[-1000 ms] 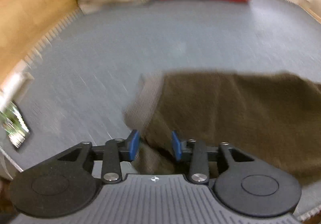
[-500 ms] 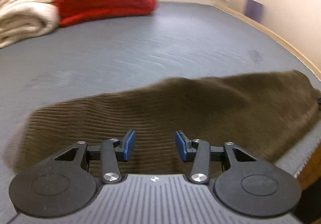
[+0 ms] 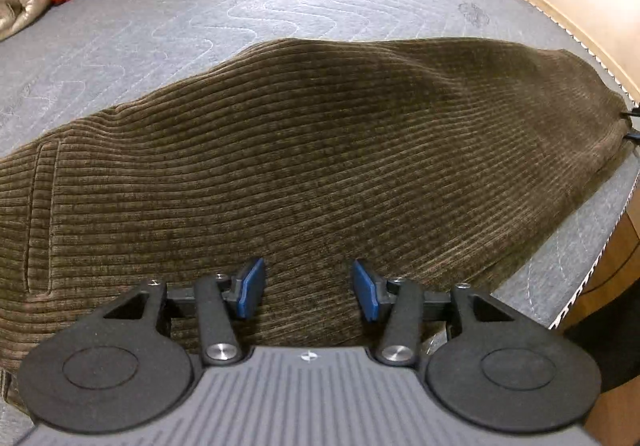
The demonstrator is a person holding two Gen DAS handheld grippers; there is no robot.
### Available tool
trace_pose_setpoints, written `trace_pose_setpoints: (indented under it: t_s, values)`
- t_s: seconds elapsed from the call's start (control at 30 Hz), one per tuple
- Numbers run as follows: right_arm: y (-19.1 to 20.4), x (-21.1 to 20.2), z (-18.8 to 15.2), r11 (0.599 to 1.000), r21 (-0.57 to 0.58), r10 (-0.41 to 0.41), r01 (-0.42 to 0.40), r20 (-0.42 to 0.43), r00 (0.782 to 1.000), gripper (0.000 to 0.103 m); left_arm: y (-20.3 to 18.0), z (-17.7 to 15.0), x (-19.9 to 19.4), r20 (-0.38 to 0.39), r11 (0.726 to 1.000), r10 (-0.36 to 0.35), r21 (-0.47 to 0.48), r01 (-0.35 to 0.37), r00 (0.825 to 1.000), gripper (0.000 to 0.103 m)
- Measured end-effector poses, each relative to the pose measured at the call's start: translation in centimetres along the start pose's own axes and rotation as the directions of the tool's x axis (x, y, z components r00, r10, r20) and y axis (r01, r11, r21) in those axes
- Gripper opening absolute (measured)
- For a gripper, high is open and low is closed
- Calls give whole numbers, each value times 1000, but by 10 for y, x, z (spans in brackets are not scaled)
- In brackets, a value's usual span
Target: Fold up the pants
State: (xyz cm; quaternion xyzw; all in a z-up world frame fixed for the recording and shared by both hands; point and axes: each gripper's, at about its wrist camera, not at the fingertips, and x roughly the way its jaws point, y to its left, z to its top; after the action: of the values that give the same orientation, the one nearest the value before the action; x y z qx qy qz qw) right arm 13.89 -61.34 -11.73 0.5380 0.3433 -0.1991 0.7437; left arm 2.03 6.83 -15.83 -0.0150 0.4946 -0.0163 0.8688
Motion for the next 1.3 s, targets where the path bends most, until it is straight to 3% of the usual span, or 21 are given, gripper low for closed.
trace_pose_setpoints:
  t_s: [0.07, 0.2, 0.23, 0.3, 0.4, 0.47, 0.5, 0.57, 0.63, 0.7, 0.73, 0.8, 0.93, 1.0, 1.1, 1.23, 1.3]
  values:
    - [1, 9, 5, 999, 30, 45, -45, -22, 999, 42, -4, -2, -2, 5, 1000, 6, 5, -6, 1000, 53]
    - [-3, 15, 17, 988, 107, 114, -114, 5, 993, 40, -4, 2, -5, 14, 1000, 11, 0, -11, 1000, 53]
    - [-6, 13, 20, 984, 120, 128, -128, 12, 992, 27, -4, 1, -6, 14, 1000, 12, -3, -12, 1000, 53]
    - [-3, 4, 23, 986, 88, 138, -142, 50, 989, 16, -3, 1, -8, 14, 1000, 15, -2, -15, 1000, 54]
    - [12, -16, 23, 983, -42, 183, -179, 124, 975, 12, -4, 2, -10, 14, 1000, 23, -4, -23, 1000, 54]
    - [25, -28, 19, 980, -155, 152, -126, 171, 974, 10, -7, 0, -8, 23, 1000, 30, -6, -30, 999, 54]
    - [30, -32, 16, 975, -215, 95, -51, 199, 975, 9, -7, -1, -11, 34, 999, 35, -5, -35, 999, 52]
    - [35, -29, 15, 960, -267, -20, 83, 232, 972, 9, -8, -2, -20, 65, 1000, 20, 3, -20, 998, 40]
    - [31, -23, 15, 935, -276, -153, 221, 248, 957, 9, -10, -4, -27, 86, 999, -34, 21, 33, 996, 37]
    - [24, -20, 16, 938, -255, -174, 234, 237, 956, 9, -13, -7, -26, 57, 996, -80, 49, 77, 995, 31]
    - [26, -18, 15, 930, -274, -180, 245, 242, 953, 9, -16, -10, -20, 2, 994, -87, 67, 87, 996, 31]
    - [37, -18, 11, 904, -329, -191, 273, 262, 946, 10, -19, -14, -20, -20, 991, -83, 105, 84, 996, 30]
    - [44, -32, 1, 896, -313, -199, 314, 348, 916, 22, -8, -14, -22, -122, 987, -147, 48, 154, 982, 30]
    - [46, -39, 2, 893, -322, -192, 314, 359, 914, 26, -15, -18, -26, -141, 982, -133, 115, 149, 981, 30]
    - [45, -40, -2, 889, -355, -182, 290, 308, 934, 36, -16, -15, -33, -88, 981, -151, 107, 160, 985, 31]
    - [39, -37, -6, 892, -331, -227, 306, 257, 939, 36, 5, 0, -49, 85, 986, -164, -10, 165, 983, 31]
    - [38, -37, -7, 895, -322, -241, 307, 231, 943, 38, 13, 2, -44, 80, 989, -132, -60, 137, 988, 31]
